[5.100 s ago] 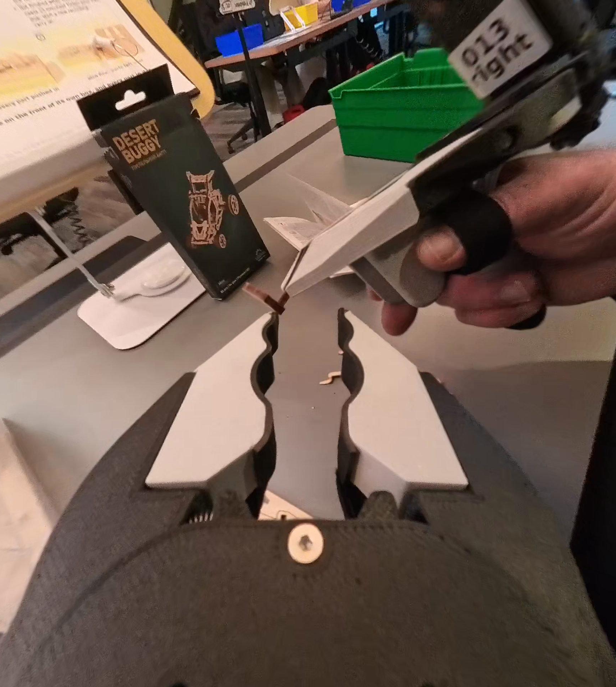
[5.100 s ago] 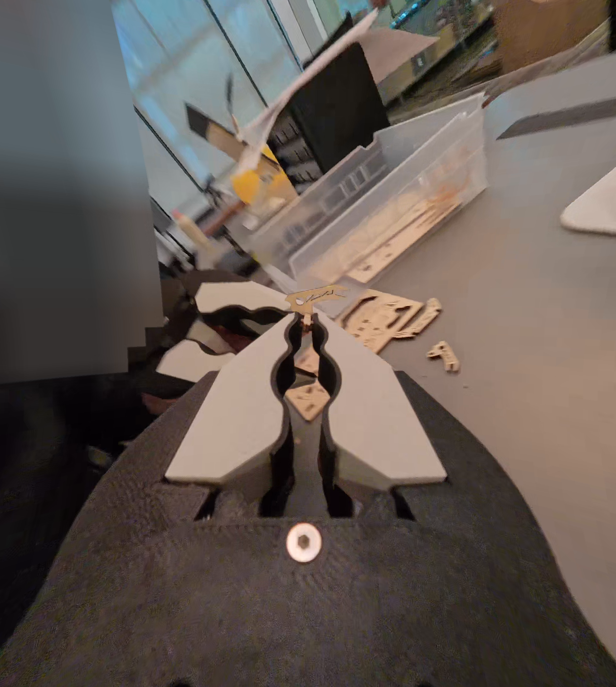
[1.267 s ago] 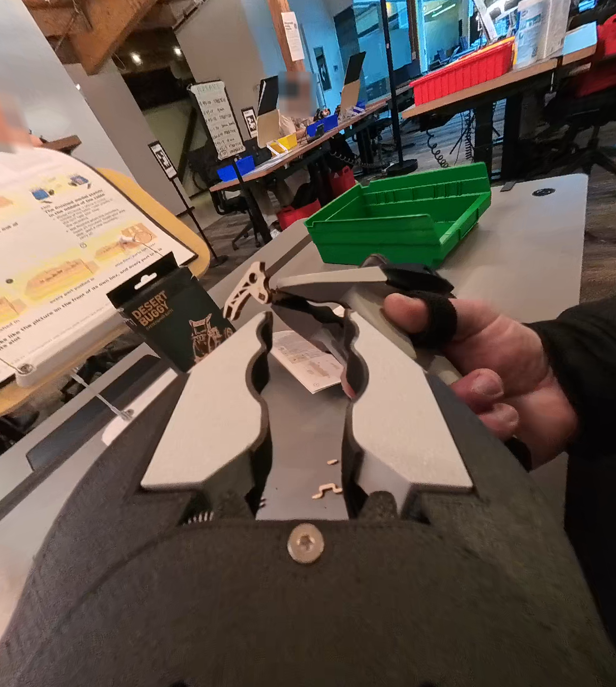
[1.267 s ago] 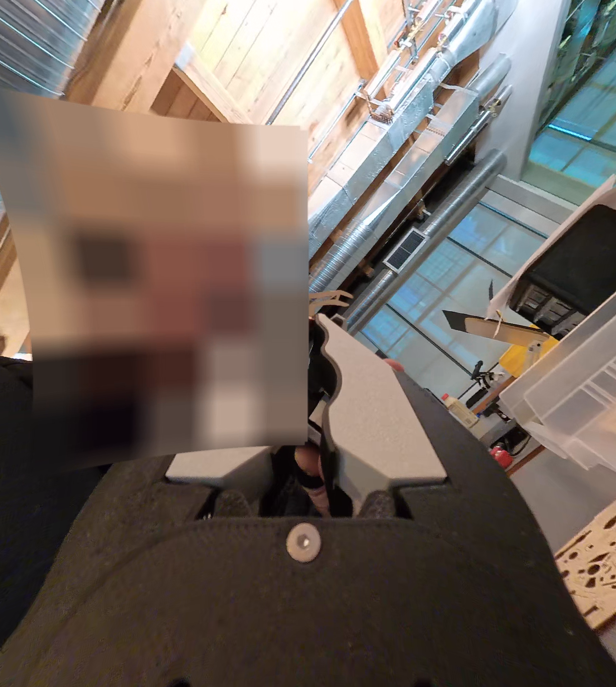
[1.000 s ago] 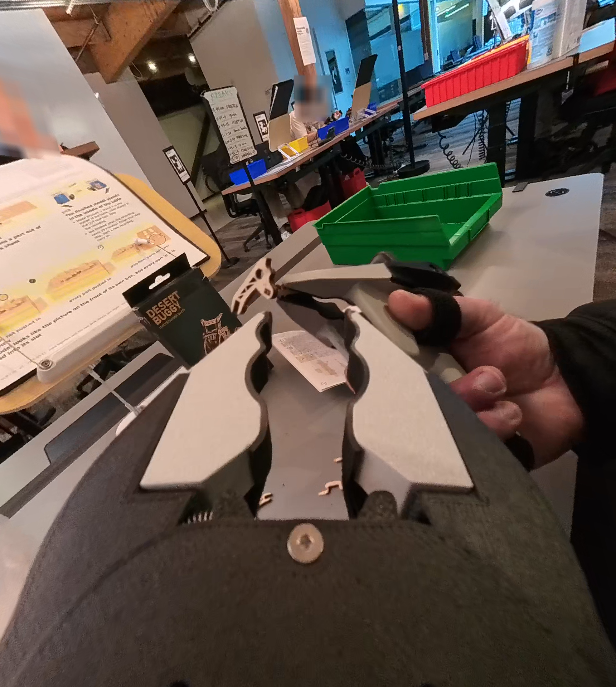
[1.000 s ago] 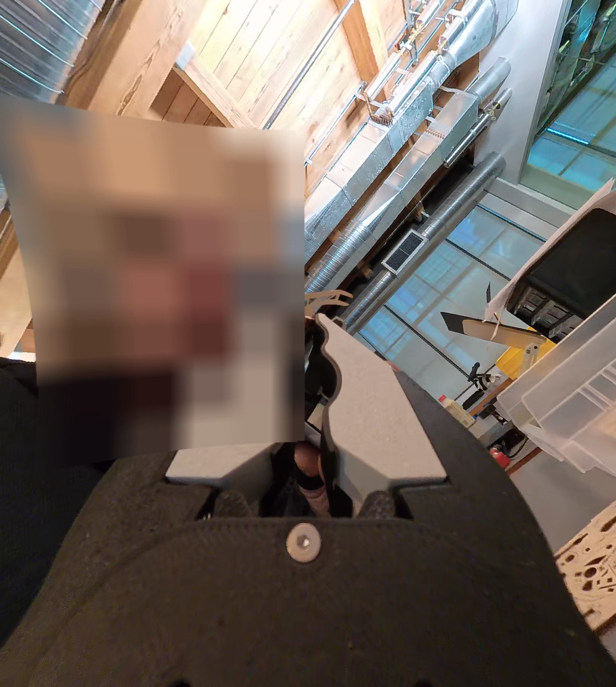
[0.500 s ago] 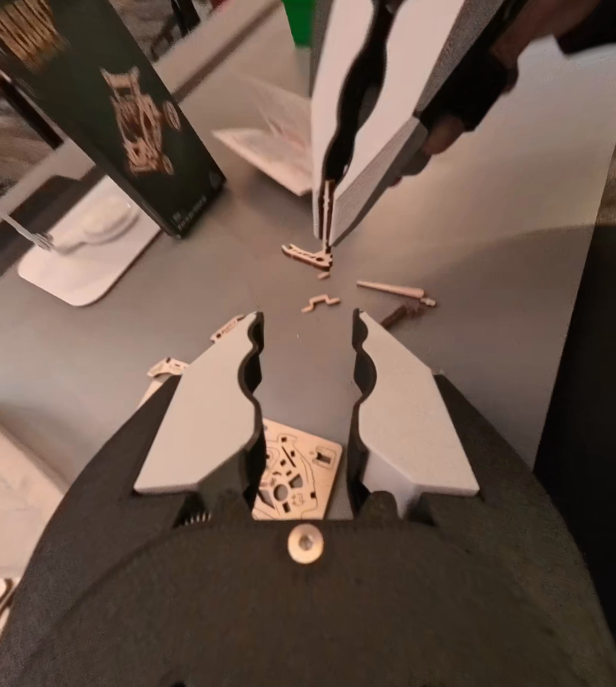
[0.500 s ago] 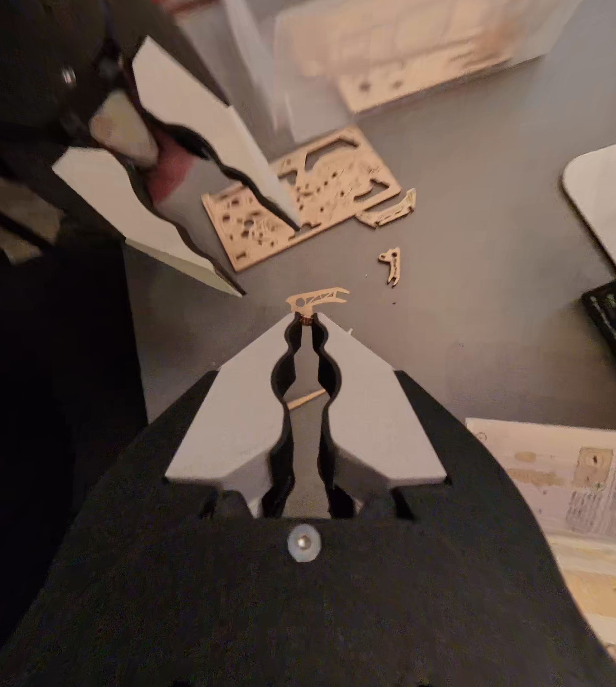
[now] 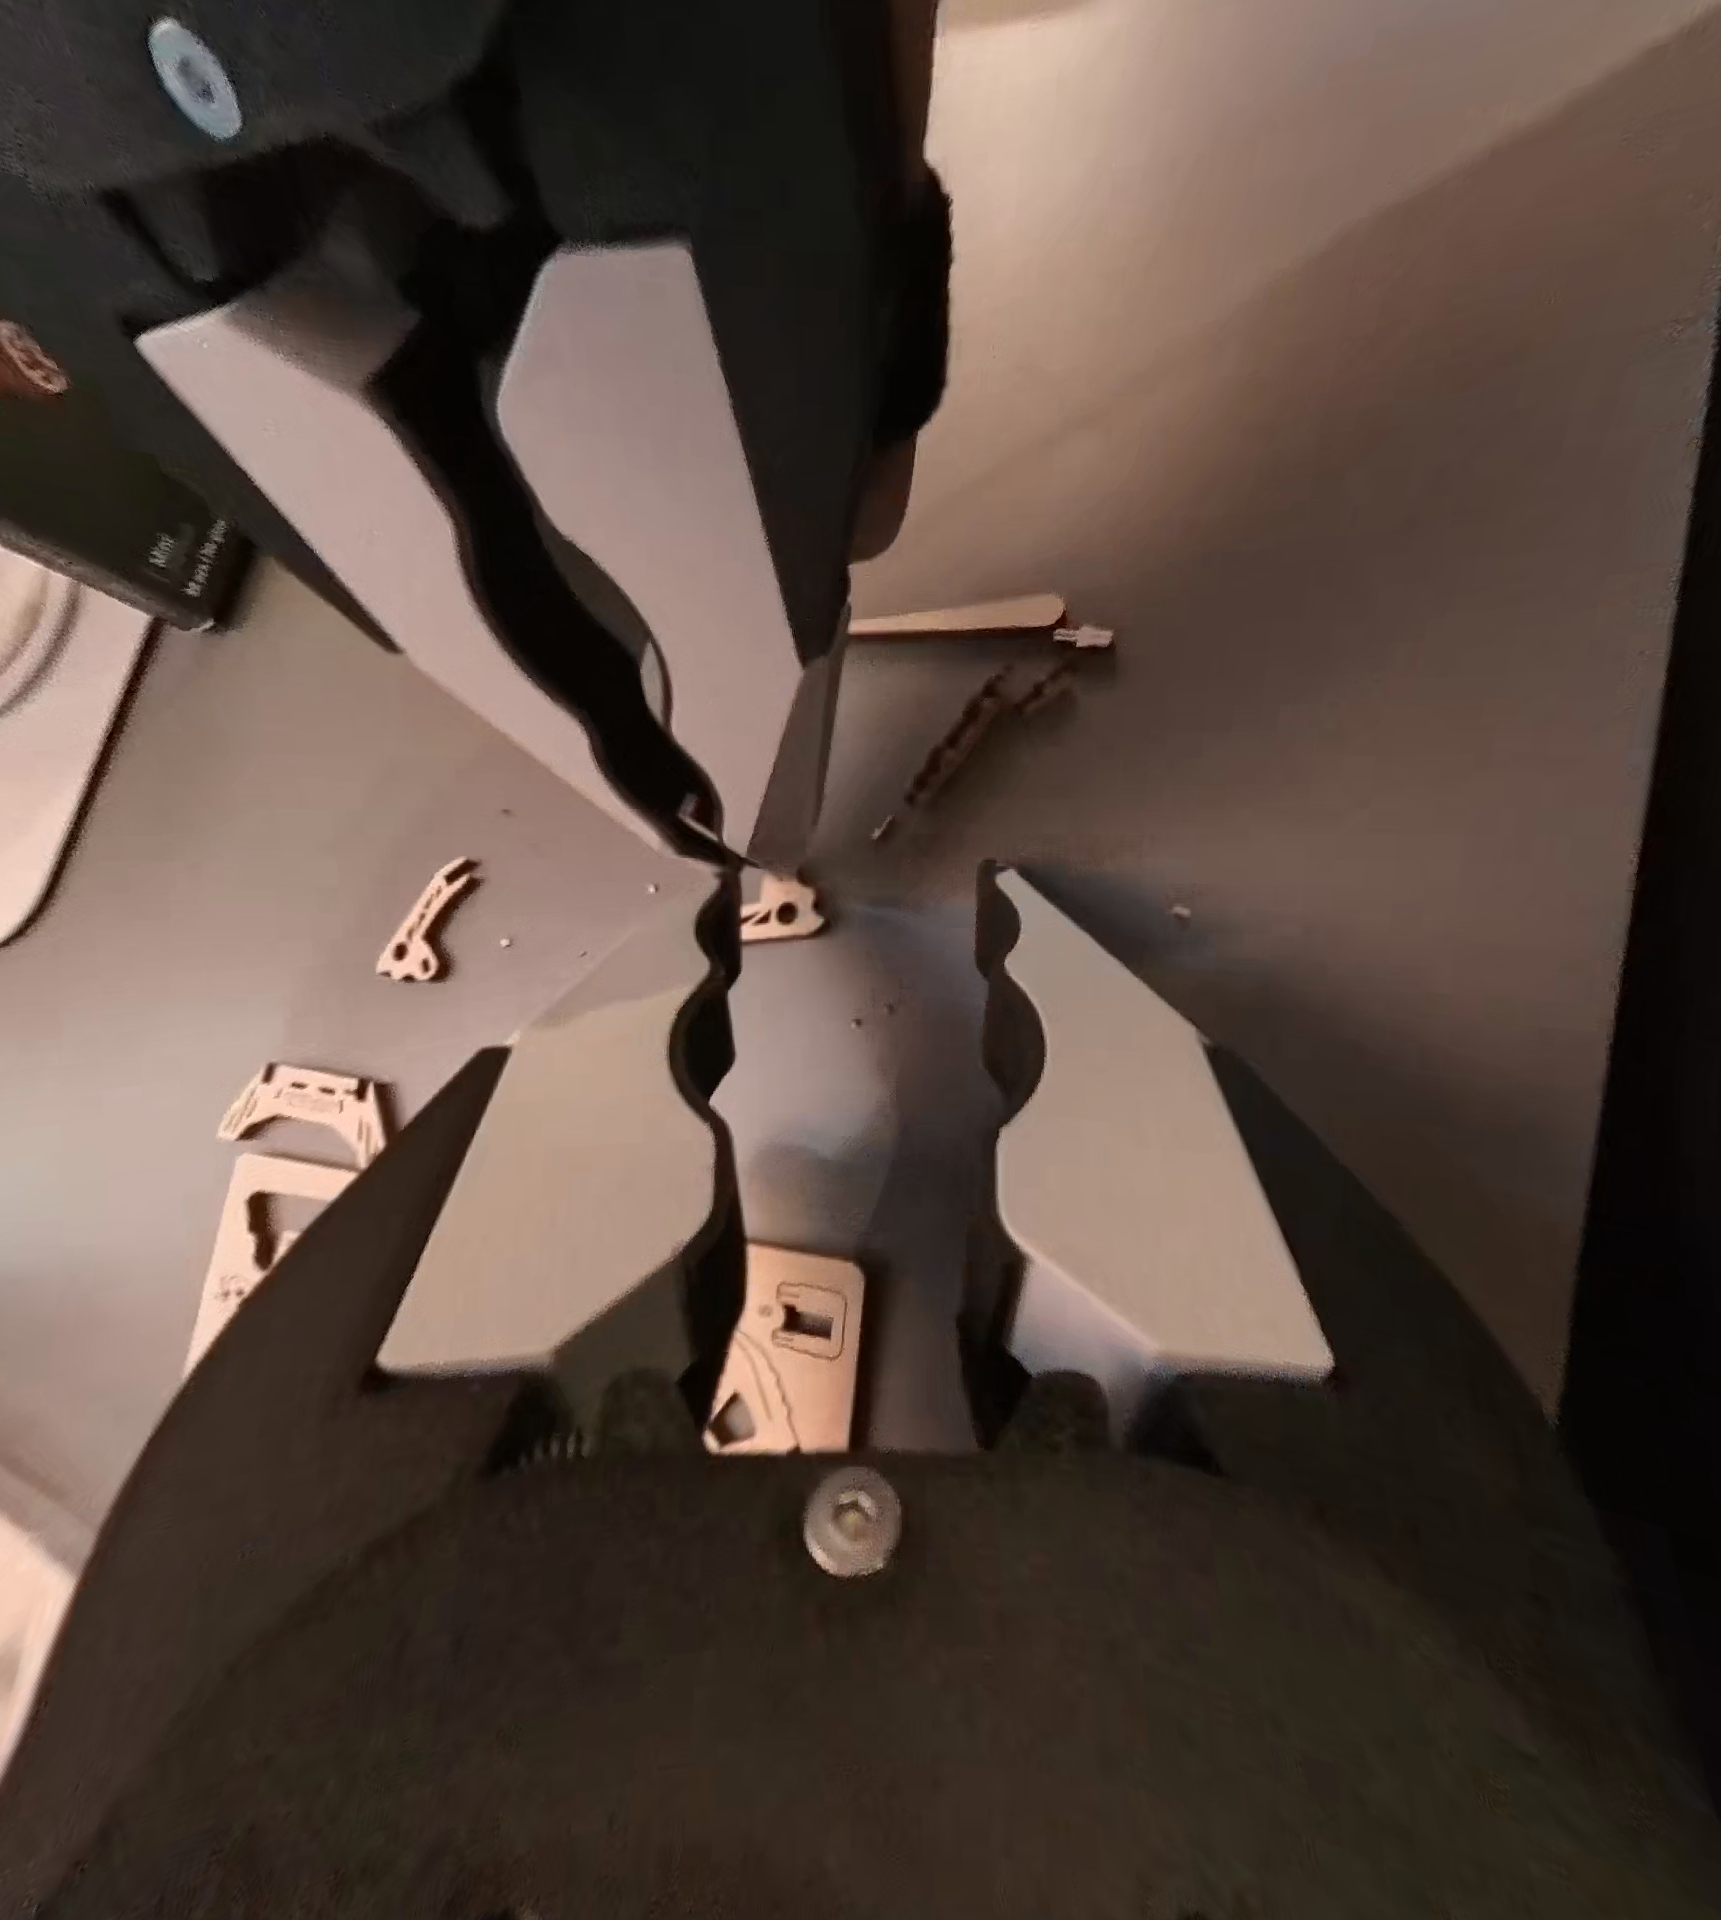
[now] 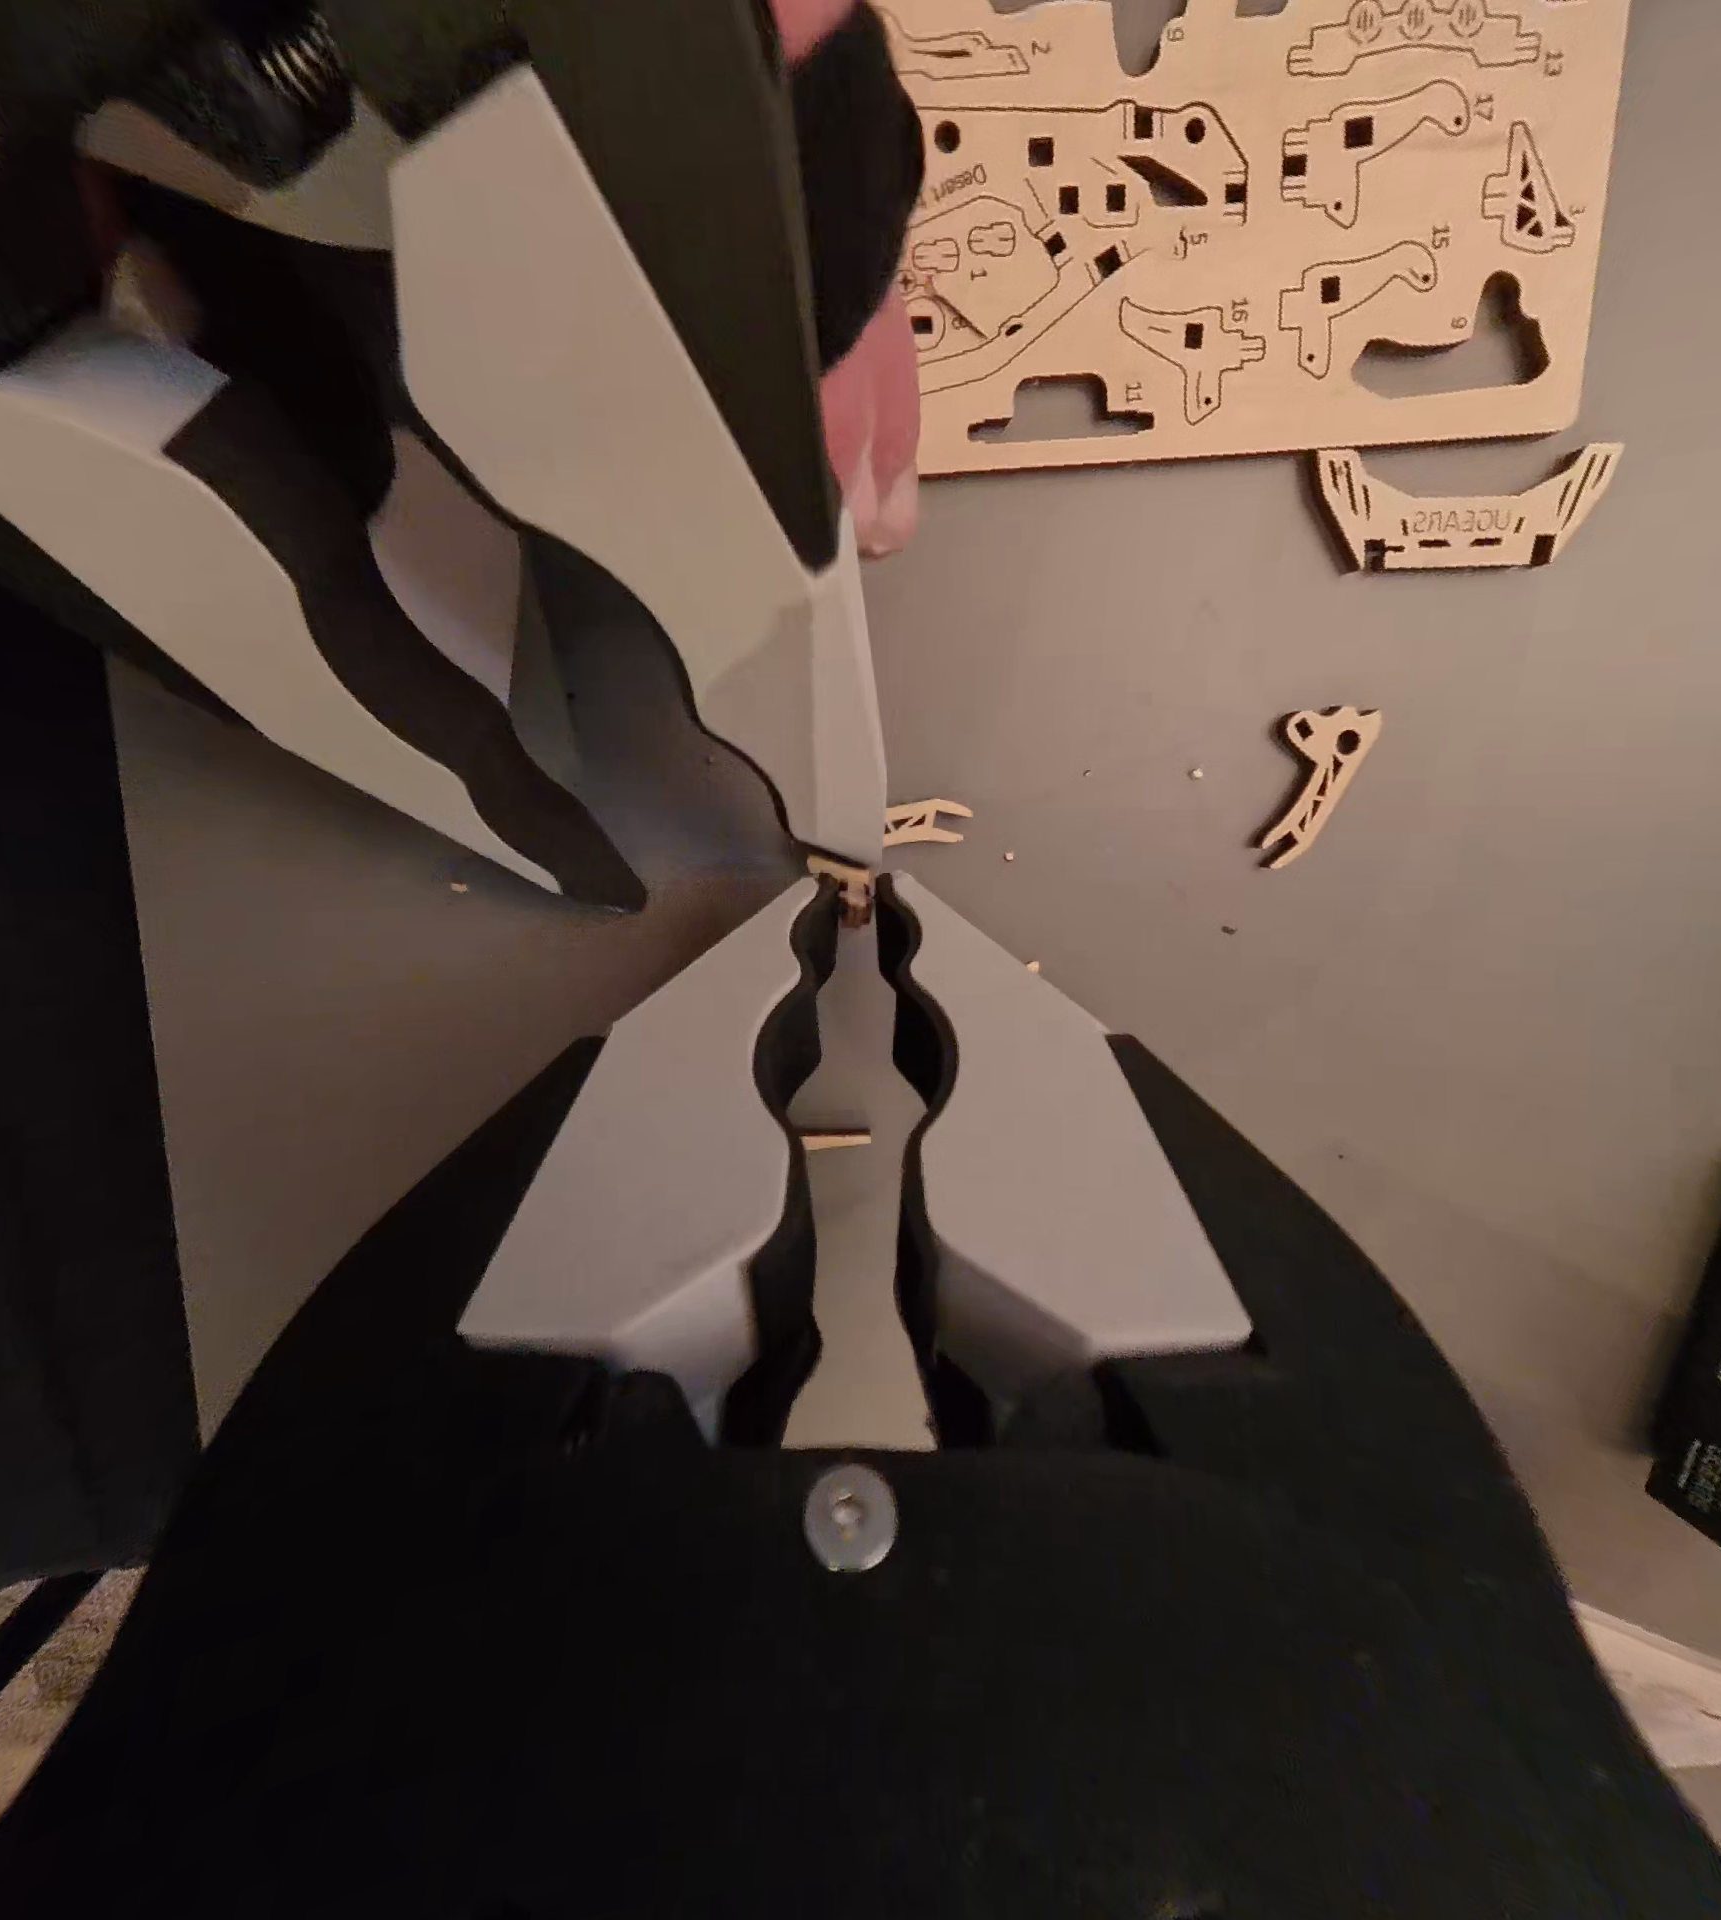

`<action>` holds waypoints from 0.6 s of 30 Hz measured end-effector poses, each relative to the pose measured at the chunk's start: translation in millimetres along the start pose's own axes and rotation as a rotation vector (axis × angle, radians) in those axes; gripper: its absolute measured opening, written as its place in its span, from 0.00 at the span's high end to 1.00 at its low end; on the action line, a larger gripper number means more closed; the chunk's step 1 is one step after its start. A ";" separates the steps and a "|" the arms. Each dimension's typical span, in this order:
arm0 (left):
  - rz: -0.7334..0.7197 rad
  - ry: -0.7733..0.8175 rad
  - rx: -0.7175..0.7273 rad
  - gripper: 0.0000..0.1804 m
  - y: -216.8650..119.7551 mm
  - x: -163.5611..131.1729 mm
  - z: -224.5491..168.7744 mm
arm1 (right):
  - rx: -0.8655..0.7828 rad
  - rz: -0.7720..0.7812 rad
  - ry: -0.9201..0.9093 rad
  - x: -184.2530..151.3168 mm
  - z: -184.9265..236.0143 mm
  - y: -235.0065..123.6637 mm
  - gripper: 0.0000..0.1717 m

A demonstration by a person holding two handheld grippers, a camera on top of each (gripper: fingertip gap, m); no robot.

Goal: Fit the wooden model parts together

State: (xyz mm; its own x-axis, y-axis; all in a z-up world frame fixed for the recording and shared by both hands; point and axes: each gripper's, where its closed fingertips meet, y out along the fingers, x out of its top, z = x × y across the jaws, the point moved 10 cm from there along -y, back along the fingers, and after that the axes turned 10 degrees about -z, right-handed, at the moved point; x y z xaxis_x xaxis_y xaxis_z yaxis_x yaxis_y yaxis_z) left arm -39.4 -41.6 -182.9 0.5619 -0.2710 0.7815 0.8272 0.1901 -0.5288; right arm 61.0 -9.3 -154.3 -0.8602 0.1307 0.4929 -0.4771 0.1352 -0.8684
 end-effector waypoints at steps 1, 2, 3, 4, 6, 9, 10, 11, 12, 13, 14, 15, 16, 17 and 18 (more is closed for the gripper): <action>0.006 -0.011 -0.010 0.76 1.1 0.7 1.0 | 0.010 0.002 0.002 0.0 -0.5 -0.1 0.96; 0.008 -0.013 -0.010 0.74 1.2 1.0 2.6 | 0.023 0.003 0.010 -0.5 -1.0 -0.3 0.94; 0.009 -0.015 -0.011 0.74 1.0 0.7 3.3 | 0.028 0.008 0.015 -1.2 -1.2 -1.0 0.91; 0.015 -0.019 -0.013 0.74 -0.2 0.4 3.6 | 0.023 0.016 0.013 -2.1 -1.5 -2.7 0.89; 0.012 -0.021 -0.005 0.73 -4.7 -0.5 4.1 | 0.017 -0.002 0.013 -2.8 -1.3 -9.0 0.87; 0.003 -0.050 0.004 0.73 -13.6 -1.7 7.5 | -0.015 -0.029 0.036 -5.8 -3.6 -24.0 0.85; 0.001 -0.051 0.017 0.74 -17.8 -1.7 10.4 | -0.042 -0.047 0.053 -6.8 -6.1 -29.8 0.85; 0.001 -0.059 0.029 0.74 -21.8 -2.5 14.7 | -0.073 -0.072 0.079 -6.9 -9.7 -35.3 0.86; -0.001 -0.072 0.043 0.75 -25.4 -3.4 20.1 | -0.110 -0.099 0.106 -6.3 -14.0 -40.3 0.86; -0.004 -0.088 0.063 0.75 -28.5 -4.9 26.5 | -0.151 -0.122 0.131 -5.6 -18.7 -44.3 0.86; 0.001 -0.103 0.086 0.76 -30.7 -6.8 33.5 | -0.187 -0.139 0.158 -5.1 -22.9 -47.2 0.87; 0.019 -0.104 0.116 0.78 -32.0 -8.9 40.4 | -0.223 -0.153 0.190 -5.2 -26.5 -49.5 0.88; 0.034 -0.093 0.150 0.80 -32.8 -10.2 46.8 | -0.254 -0.173 0.217 -5.8 -28.5 -52.0 0.89; 0.041 -0.086 0.178 0.83 -33.0 -10.6 52.8 | -0.272 -0.202 0.235 -6.6 -28.0 -54.9 0.89; 0.045 -0.090 0.193 0.83 -31.4 -10.5 58.7 | -0.285 -0.234 0.248 -7.3 -25.9 -58.2 0.90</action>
State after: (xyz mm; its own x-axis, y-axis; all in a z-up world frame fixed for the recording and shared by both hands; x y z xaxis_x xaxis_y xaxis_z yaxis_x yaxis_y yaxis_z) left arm -71.5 10.7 -155.1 0.5887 -0.1741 0.7894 0.7798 0.3793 -0.4980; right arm 99.7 7.3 -105.9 -0.6490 0.2916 0.7027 -0.5552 0.4500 -0.6995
